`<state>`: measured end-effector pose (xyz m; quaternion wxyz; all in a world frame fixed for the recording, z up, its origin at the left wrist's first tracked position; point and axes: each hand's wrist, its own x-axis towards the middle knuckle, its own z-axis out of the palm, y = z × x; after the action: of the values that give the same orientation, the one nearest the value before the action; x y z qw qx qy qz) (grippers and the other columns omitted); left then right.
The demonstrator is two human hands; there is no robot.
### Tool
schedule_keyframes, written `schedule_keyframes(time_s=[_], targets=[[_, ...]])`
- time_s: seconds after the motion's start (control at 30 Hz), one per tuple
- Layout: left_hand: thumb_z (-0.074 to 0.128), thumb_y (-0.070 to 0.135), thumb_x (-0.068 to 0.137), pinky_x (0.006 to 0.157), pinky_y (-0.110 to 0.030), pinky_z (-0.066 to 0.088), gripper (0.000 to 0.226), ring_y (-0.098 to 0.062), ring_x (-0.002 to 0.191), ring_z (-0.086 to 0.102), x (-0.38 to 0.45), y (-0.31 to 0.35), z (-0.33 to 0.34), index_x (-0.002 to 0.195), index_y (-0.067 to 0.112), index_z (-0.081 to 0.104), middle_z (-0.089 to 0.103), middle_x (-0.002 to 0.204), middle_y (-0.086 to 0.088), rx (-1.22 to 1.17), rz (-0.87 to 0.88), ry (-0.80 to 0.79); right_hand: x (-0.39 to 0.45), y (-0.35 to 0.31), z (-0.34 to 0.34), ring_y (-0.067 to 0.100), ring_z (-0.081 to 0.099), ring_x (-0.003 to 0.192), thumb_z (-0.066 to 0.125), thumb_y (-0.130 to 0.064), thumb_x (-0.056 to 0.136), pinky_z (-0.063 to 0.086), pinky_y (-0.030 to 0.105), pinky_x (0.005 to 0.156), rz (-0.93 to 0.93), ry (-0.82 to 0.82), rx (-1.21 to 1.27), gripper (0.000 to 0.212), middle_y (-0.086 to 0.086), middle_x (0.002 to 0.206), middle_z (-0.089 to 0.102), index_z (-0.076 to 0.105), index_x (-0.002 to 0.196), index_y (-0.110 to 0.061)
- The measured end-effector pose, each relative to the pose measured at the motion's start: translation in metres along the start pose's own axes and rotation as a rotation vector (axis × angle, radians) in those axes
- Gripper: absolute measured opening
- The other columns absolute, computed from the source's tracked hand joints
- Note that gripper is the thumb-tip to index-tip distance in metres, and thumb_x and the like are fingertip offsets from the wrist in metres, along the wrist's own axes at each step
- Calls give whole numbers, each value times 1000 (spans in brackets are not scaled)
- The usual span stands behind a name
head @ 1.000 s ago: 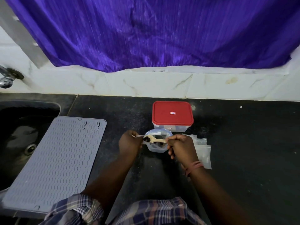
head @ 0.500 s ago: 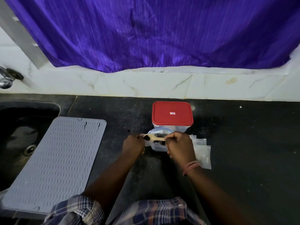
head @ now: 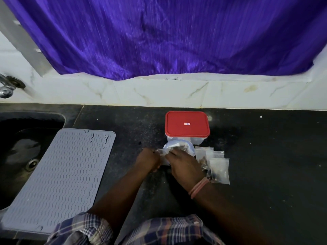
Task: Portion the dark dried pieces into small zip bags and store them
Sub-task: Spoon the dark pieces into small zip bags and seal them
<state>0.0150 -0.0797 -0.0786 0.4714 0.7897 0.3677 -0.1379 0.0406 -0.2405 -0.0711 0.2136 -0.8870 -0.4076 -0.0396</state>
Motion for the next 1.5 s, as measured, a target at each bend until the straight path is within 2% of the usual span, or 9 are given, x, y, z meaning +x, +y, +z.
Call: schedule_keyframes(time_s=[0.13, 0.3, 0.47, 0.8, 0.97, 1.17, 1.3, 1.4, 1.5], targets=[[51, 21, 99, 74, -32, 51, 30, -28, 92, 70, -1, -1, -7, 106, 2, 73, 74, 106, -15, 77, 0, 81, -5, 12, 0, 24, 69, 90, 82, -14, 68, 59, 37, 73, -26, 29, 9, 34, 4, 99, 70, 75, 101, -18], [45, 31, 101, 91, -34, 54, 38, -28, 102, 67, 0, -3, -8, 112, 7, 72, 71, 118, -14, 158, -13, 85, -8, 24, -12, 19, 65, 87, 60, -7, 85, 55, 37, 77, 207, 260, 322, 22, 0, 94, 69, 74, 99, -15], [52, 25, 97, 78, -30, 48, 34, -33, 101, 69, -6, -1, -4, 106, 2, 75, 73, 108, -19, 119, 16, 162, -17, 47, -11, 13, 66, 80, 69, -4, 84, 56, 40, 75, 495, 428, 422, 12, -4, 85, 70, 72, 87, -15], [63, 22, 85, 87, -35, 49, 48, -33, 107, 64, -25, 17, 9, 131, 28, 52, 56, 124, -10, 351, 270, -21, -26, 47, 19, 26, 62, 71, 55, -21, 91, 52, 39, 60, 399, 143, -24, 12, 6, 83, 64, 64, 87, -14], [65, 16, 85, 101, -34, 46, 72, -31, 124, 58, -21, 12, 15, 149, 33, 37, 58, 135, -11, 381, 257, -116, -23, 47, 28, 22, 61, 77, 51, -22, 97, 53, 38, 70, 525, 134, 106, 17, 4, 86, 64, 65, 91, -16], [65, 20, 82, 106, -32, 48, 59, -14, 123, 60, -7, 8, 21, 139, 32, 56, 62, 135, 6, 156, 228, -168, -21, 48, 32, 19, 62, 74, 58, -18, 92, 52, 33, 69, 644, 146, 218, 14, 3, 80, 67, 68, 83, -17], [63, -13, 79, 75, -10, 53, 58, 3, 95, 70, -5, 8, 20, 125, 22, 65, 74, 101, 12, -42, 291, -228, -17, 50, 31, 17, 67, 79, 63, -21, 88, 52, 28, 75, 883, 148, 418, 15, 0, 84, 74, 77, 86, -20], [63, 2, 64, 81, -26, 60, 62, -13, 99, 73, -3, 9, 24, 124, 19, 67, 77, 105, 3, -149, 253, -235, -12, 50, 27, 20, 70, 72, 61, -31, 81, 60, 36, 74, 1119, 148, 652, 19, -2, 74, 75, 78, 81, -22], [55, 7, 65, 98, -46, 58, 65, -18, 106, 73, 15, -7, 32, 126, 22, 68, 77, 111, 0, -134, 254, -214, -12, 51, 25, 18, 65, 49, 62, -22, 84, 57, 32, 52, 1289, 198, 859, 19, 4, 57, 70, 75, 73, -14]])
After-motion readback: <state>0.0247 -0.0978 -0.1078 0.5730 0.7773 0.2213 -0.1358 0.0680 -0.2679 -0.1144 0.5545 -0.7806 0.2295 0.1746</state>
